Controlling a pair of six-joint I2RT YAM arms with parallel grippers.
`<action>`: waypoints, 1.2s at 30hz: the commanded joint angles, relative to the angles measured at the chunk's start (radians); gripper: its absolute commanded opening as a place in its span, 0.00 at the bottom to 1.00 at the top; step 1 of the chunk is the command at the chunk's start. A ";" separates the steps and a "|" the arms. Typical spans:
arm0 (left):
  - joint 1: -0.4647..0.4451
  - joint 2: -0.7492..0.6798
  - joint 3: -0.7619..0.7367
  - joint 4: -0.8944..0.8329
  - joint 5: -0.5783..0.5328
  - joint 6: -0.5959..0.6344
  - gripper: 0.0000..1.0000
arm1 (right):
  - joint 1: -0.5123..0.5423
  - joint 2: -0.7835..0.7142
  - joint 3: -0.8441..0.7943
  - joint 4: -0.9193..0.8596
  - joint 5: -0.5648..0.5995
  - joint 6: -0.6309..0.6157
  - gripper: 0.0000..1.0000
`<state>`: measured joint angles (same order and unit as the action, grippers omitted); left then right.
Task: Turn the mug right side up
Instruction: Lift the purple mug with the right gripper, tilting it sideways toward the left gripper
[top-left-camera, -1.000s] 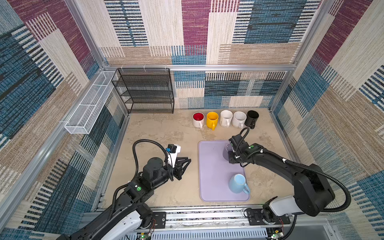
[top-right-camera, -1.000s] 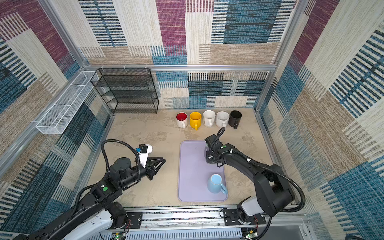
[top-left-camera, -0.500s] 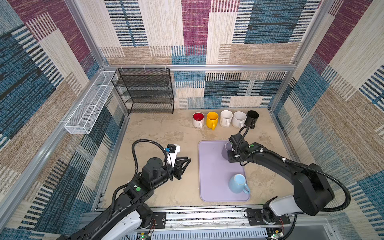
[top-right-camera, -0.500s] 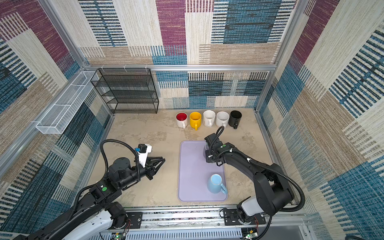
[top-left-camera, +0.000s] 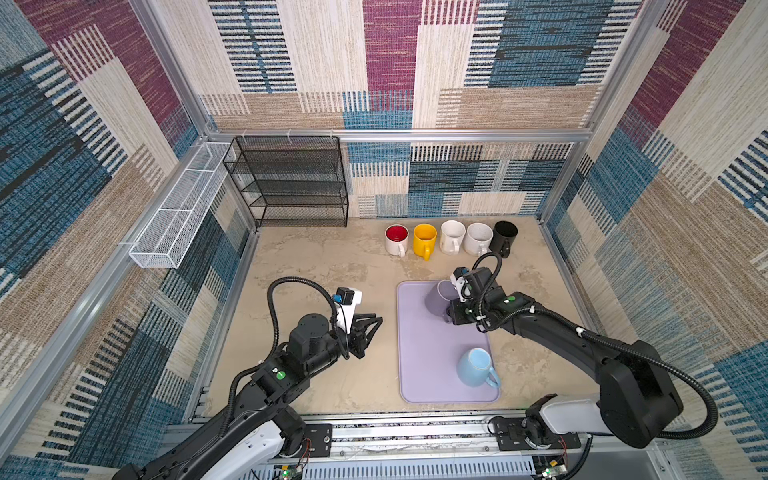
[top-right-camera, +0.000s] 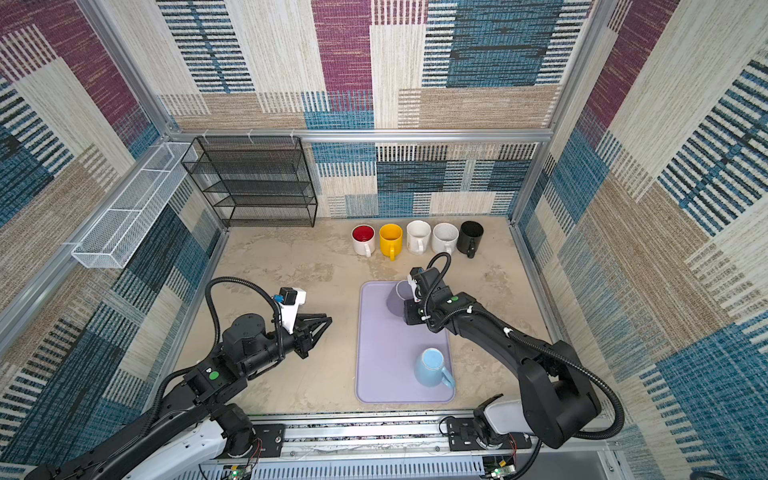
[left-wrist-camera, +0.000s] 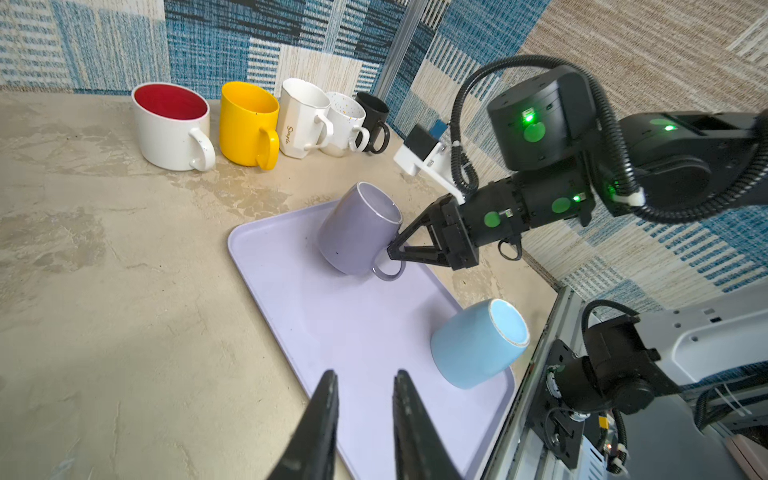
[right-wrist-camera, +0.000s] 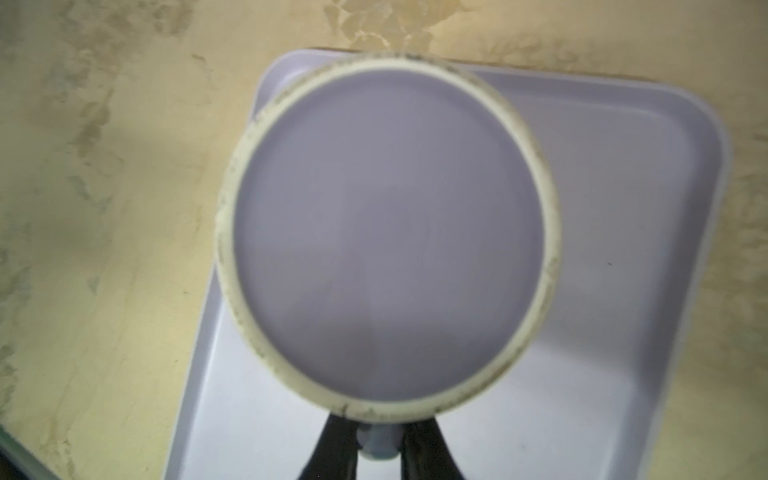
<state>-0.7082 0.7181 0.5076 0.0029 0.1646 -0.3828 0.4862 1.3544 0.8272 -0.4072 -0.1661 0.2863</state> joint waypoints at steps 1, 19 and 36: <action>0.001 0.030 -0.011 0.072 0.016 -0.042 0.26 | -0.003 -0.020 -0.020 0.208 -0.147 0.001 0.01; 0.001 0.128 -0.024 0.249 0.066 -0.120 0.31 | -0.003 -0.082 -0.056 0.599 -0.467 0.129 0.00; 0.001 0.242 0.008 0.485 0.132 -0.227 0.33 | -0.001 -0.116 -0.030 0.861 -0.633 0.260 0.00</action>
<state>-0.7082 0.9504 0.5068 0.3847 0.2687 -0.5770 0.4831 1.2457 0.7868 0.3065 -0.7433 0.5205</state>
